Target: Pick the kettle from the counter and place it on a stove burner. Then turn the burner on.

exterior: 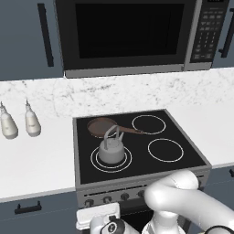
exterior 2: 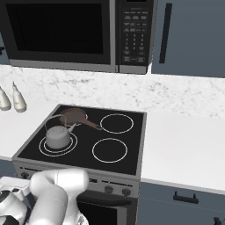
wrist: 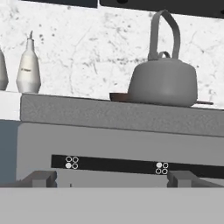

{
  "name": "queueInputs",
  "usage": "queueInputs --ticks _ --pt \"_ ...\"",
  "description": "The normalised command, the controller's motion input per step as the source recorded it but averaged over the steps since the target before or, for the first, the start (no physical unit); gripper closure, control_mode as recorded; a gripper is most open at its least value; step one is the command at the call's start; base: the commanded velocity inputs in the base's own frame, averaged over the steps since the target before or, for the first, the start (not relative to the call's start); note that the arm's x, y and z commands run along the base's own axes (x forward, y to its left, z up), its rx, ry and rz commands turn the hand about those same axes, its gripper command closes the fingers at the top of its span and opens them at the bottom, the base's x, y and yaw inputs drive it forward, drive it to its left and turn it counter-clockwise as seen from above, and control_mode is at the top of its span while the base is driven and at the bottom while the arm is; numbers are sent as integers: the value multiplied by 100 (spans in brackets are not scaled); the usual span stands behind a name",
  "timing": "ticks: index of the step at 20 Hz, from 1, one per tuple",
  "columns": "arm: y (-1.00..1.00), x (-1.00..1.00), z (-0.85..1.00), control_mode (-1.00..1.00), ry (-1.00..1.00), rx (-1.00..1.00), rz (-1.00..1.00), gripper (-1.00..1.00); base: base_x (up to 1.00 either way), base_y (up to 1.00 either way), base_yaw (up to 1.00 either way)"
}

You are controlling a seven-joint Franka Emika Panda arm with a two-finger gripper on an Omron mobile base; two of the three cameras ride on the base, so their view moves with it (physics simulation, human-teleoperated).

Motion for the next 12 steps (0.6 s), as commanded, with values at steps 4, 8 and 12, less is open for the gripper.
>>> queueInputs --ticks 4,8,12 --pt "13 2 -39 -100 0 0 0 -100 0 0 0" --pt "23 0 -5 -100 -1 0 0 -100 0 0 0" --pt "6 0 -1 -100 0 0 0 -100 0 0 0"
